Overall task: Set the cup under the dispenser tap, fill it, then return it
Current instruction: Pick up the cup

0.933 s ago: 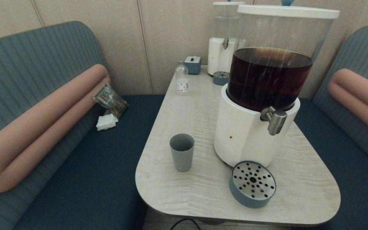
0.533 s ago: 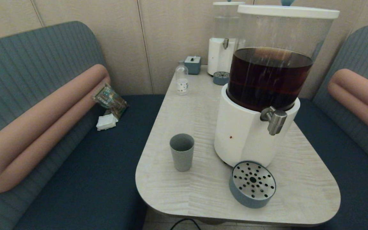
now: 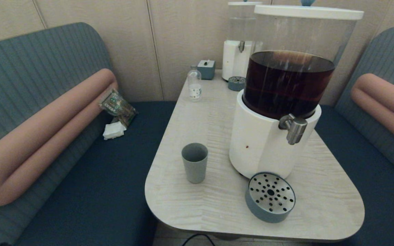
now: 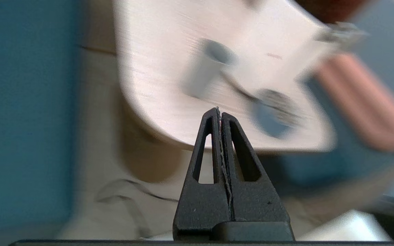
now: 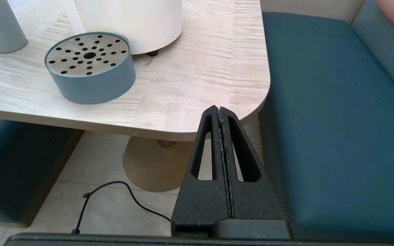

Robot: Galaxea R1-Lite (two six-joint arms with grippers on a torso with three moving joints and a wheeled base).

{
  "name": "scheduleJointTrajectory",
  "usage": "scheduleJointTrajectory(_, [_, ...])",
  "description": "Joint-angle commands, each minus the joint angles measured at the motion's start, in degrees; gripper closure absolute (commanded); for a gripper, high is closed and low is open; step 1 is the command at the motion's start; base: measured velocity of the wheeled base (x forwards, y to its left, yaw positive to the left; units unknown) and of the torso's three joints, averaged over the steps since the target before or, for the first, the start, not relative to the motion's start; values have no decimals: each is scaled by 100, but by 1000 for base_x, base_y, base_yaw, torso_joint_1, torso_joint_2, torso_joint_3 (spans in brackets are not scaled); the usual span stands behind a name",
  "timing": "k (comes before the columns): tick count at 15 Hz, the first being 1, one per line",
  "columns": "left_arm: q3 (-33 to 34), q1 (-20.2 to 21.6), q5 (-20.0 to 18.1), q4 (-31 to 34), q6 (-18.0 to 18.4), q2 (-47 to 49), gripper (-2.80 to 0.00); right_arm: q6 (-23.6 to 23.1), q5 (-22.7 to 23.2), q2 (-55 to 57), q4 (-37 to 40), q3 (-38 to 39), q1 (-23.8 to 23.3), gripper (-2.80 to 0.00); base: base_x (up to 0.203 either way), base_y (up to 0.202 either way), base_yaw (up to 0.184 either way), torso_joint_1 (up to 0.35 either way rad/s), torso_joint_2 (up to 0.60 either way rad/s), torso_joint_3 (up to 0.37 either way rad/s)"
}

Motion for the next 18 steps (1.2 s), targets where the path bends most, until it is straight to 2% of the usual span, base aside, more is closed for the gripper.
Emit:
scheduleJointTrajectory(1, [-54, -5, -202, -112, -39, 558, 0, -2, 5, -10, -3, 7, 2, 0, 0, 0, 0, 0, 0, 0])
scheduleJointTrajectory(3, [-7, -8, -370, -916, 290, 1385, 0, -2, 5, -10, -7, 9, 2, 0, 0, 0, 0, 0, 0, 0])
scheduleJointTrajectory(6, [364, -10, -972, -2887, 1201, 2959, 0, -2, -4, -10, -7, 4, 2, 0, 0, 0, 0, 0, 0, 0])
scheduleJointTrajectory(8, [556, -7, -1360, -4067, 1524, 4137, 0, -2, -4, -10, -7, 0, 2, 0, 0, 0, 0, 0, 0, 0])
scheduleJointTrajectory(11, [754, 67, -2084, -6220, 1803, 6266, 0, -2, 5, -10, -16, 9, 2, 0, 0, 0, 0, 0, 0, 0])
scheduleJointTrajectory(13, [791, 100, -2460, -7446, 2172, 7683, 0, -2, 5, 7, -15, 1, 2, 0, 0, 0, 0, 0, 0, 0])
scheduleJointTrajectory(15, [768, 124, -2776, -8352, 2515, 8497, 0, -11, 5, -1, -16, 7, 2, 0, 0, 0, 0, 0, 0, 0])
scheduleJointTrajectory(18, [594, 139, -2951, -8722, 2653, 8880, 0, -4, 5, 7, -16, 0, 2, 0, 0, 0, 0, 0, 0, 0])
